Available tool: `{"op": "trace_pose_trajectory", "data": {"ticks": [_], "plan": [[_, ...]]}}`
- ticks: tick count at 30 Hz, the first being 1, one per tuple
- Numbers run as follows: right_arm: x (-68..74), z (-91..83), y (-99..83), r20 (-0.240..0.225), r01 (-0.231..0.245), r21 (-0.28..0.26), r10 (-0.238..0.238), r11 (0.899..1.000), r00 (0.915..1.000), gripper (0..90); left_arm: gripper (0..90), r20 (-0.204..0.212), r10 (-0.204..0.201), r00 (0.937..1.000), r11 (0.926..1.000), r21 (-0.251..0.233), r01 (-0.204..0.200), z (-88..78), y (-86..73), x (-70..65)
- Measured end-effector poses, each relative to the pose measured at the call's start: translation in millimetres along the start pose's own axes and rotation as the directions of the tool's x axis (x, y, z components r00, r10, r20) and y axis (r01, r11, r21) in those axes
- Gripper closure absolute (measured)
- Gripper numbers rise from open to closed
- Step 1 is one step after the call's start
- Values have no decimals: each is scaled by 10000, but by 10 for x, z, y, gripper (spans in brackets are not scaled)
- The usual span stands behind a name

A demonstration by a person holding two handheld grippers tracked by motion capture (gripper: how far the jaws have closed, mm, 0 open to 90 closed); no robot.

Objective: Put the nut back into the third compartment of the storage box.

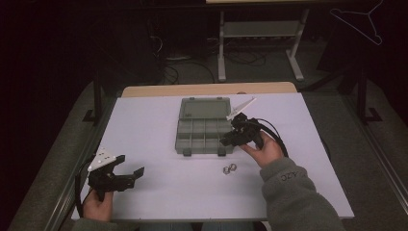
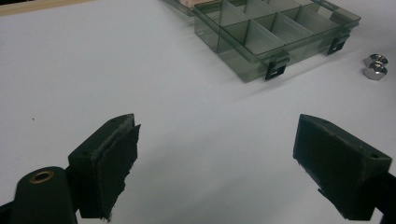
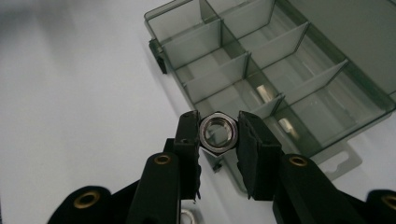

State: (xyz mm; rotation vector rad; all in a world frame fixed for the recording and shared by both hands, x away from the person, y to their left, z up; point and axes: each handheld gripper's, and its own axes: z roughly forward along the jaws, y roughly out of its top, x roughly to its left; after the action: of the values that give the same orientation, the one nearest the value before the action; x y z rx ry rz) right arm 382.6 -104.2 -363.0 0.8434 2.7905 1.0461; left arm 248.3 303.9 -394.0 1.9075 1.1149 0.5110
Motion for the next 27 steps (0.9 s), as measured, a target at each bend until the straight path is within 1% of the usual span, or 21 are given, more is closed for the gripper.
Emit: {"op": "trace_pose_trajectory", "data": {"ticks": [6,8,9,10,11,12,13,15,17,18,20,21,22,23,24,26,27], "plan": [[-105,79,158,50,172,66,-172,9998,9998,692,130,12,-1,10000,10000,-26,1,3,-1,5],[-139,105,212,-17,159,50,-159,9999,9999,692,130,24,-7,10000,10000,-37,7,4,-1,5],[-156,119,241,50,234,66,-234,9997,9997,692,131,23,-6,10000,10000,-52,6,5,-2,5],[-178,134,269,86,406,91,-407,9991,9991,692,131,22,-7,10000,10000,-51,7,5,-2,5],[-178,134,269,86,406,91,-407,9991,9991,692,130,22,-7,10000,10000,-51,7,5,-2,5],[-206,168,337,74,472,65,-473,9989,9989,692,131,26,-5,10000,10000,-37,5,5,-1,6],[-206,168,337,74,472,65,-473,9989,9989,692,131,34,-20,10000,10000,-40,20,6,-1,6],[-227,232,421,77,380,148,-381,9992,9992,692,131,39,-35,10000,10000,-49,35,8,-2,6],[-231,253,440,60,330,179,-331,9993,9994,692,130,45,-21,10000,10000,-43,21,6,-2,7],[-252,327,489,83,357,310,-360,9989,9993,692,131,46,-1,10000,10000,-44,1,5,-2,11],[-269,390,523,58,350,359,-352,9987,9994,692,131,52,9,10000,10000,-45,-9,8,-3,15],[-272,422,537,60,247,381,-249,9990,9997,692,130,54,7,10000,10000,-44,-7,8,-3,16],[-292,461,550,58,318,359,-320,9988,9995,692,130,58,0,10000,10000,-55,0,8,-3,16],[-292,461,550,58,318,359,-320,9988,9995,692,130,58,0,10000,10000,-55,0,8,-3,16],[-313,520,569,69,150,453,-154,9989,9999,692,131,70,4,10000,10000,-48,-4,7,-2,18],[-354,573,575,158,105,516,-113,9986,9998,692,131,70,10,10000,10000,-51,-9,8,-2,18],[-378,599,574,176,-43,540,34,9985,9998,692,131,77,12,10000,10000,-50,-12,9,-2,18]]}}
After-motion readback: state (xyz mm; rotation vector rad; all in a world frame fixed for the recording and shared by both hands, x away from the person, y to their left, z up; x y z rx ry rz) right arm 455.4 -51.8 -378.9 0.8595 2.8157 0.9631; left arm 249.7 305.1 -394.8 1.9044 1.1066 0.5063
